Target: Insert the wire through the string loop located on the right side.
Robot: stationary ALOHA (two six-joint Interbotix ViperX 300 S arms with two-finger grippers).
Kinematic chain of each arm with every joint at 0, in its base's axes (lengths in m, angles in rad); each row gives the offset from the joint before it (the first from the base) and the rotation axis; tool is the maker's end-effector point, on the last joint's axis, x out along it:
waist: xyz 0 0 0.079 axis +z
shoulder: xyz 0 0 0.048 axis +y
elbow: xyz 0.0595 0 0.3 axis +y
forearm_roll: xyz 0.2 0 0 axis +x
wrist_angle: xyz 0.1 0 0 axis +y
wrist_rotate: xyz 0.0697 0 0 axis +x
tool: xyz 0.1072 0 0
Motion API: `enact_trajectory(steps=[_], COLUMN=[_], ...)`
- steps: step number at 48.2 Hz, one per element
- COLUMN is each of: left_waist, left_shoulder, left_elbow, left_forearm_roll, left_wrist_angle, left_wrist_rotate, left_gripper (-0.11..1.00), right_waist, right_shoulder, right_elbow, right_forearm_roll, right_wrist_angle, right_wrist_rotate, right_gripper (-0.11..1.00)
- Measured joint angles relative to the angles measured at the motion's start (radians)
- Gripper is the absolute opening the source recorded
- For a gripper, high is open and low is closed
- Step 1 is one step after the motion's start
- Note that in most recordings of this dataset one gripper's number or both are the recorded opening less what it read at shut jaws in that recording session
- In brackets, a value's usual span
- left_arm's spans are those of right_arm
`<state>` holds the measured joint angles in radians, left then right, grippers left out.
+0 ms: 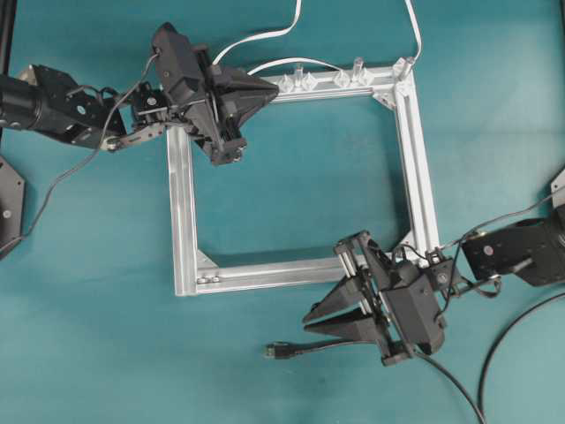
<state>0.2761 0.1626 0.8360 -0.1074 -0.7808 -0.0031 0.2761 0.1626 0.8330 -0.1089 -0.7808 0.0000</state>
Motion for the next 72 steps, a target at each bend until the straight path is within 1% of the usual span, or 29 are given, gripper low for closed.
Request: enact_trajectory(steps=[1, 2, 5, 8, 14, 23, 25, 28, 33, 35, 36, 37, 39, 42, 46, 47, 50, 51, 55, 60, 66, 70, 72], left_waist=[0.002, 0.000, -0.003, -0.009, -0.009, -0.009, -0.009, -0.009, -0.009, -0.009, -0.009, -0.009, -0.009, -0.009, -0.009, -0.009, -0.009, -0.009, -0.009, -0.009, -0.009, -0.009, -0.009], left_shoulder=[0.000, -0.002, -0.011, -0.025, -0.051, -0.075, -0.078, -0.081, -0.081, -0.083, -0.083, -0.083, -0.086, -0.089, -0.097, -0.098, -0.101, -0.103, -0.106, -0.107, -0.106, -0.106, -0.106], left_elbow=[0.000, 0.000, 0.000, 0.000, 0.003, 0.012, 0.012, 0.012, 0.012, 0.012, 0.011, 0.012, 0.011, 0.009, 0.006, 0.006, 0.005, 0.005, 0.005, 0.005, 0.005, 0.005, 0.005], left_forearm_roll=[0.000, 0.005, 0.021, 0.029, 0.031, 0.032, 0.034, 0.034, 0.035, 0.035, 0.035, 0.034, 0.035, 0.035, 0.035, 0.035, 0.035, 0.035, 0.035, 0.035, 0.037, 0.037, 0.037], left_wrist_angle=[0.002, 0.008, 0.032, 0.061, 0.104, 0.121, 0.123, 0.127, 0.141, 0.149, 0.153, 0.158, 0.169, 0.192, 0.219, 0.225, 0.239, 0.242, 0.250, 0.250, 0.252, 0.250, 0.252], left_wrist_rotate=[0.000, -0.002, -0.020, -0.029, -0.032, -0.034, -0.032, -0.032, -0.032, -0.032, -0.032, -0.032, -0.032, -0.032, -0.032, -0.032, -0.032, -0.032, -0.032, -0.034, -0.034, -0.032, -0.032], left_gripper=[0.15, 0.12, 0.01, 0.00, 0.00, 0.00, 0.00, 0.00, 0.01, 0.01, 0.01, 0.01, 0.06, 0.21, 0.45, 0.53, 0.69, 0.72, 0.69, 0.69, 0.69, 0.69, 0.69], right_waist=[0.002, 0.002, 0.000, 0.000, 0.002, 0.000, 0.000, 0.002, 0.006, 0.009, 0.012, 0.015, 0.021, 0.032, 0.057, 0.064, 0.089, 0.098, 0.137, 0.187, 0.236, 0.259, 0.267], right_shoulder=[0.000, 0.000, 0.000, 0.000, 0.002, 0.002, 0.002, 0.003, 0.011, 0.014, 0.015, 0.017, 0.017, 0.017, 0.018, 0.020, 0.026, 0.029, 0.043, 0.063, 0.077, 0.087, 0.092], right_elbow=[0.002, 0.002, -0.002, -0.009, -0.026, -0.046, -0.048, -0.051, -0.051, -0.051, -0.051, -0.051, -0.051, -0.049, -0.043, -0.041, -0.035, -0.035, -0.034, -0.040, -0.049, -0.055, -0.057], right_forearm_roll=[0.000, 0.002, 0.005, 0.006, 0.008, 0.009, 0.009, 0.012, 0.031, 0.046, 0.061, 0.072, 0.097, 0.144, 0.242, 0.268, 0.331, 0.356, 0.437, 0.545, 0.675, 0.729, 0.742], right_wrist_angle=[0.000, 0.002, 0.015, 0.040, 0.100, 0.115, 0.117, 0.115, 0.114, 0.112, 0.107, 0.106, 0.098, 0.081, 0.040, 0.028, -0.005, -0.014, -0.035, -0.046, -0.067, -0.089, -0.095], right_wrist_rotate=[0.000, 0.005, 0.017, 0.026, 0.043, 0.044, 0.044, 0.043, 0.044, 0.044, 0.043, 0.044, 0.044, 0.041, 0.031, 0.028, 0.009, -0.003, -0.051, -0.117, -0.176, -0.195, -0.196], right_gripper=[0.24, 0.22, 0.09, 0.01, 0.01, 0.02, 0.07, 0.19, 0.48, 0.60, 0.67, 0.68, 0.68, 0.67, 0.67, 0.67, 0.67, 0.67, 0.67, 0.67, 0.68, 0.68, 0.68])
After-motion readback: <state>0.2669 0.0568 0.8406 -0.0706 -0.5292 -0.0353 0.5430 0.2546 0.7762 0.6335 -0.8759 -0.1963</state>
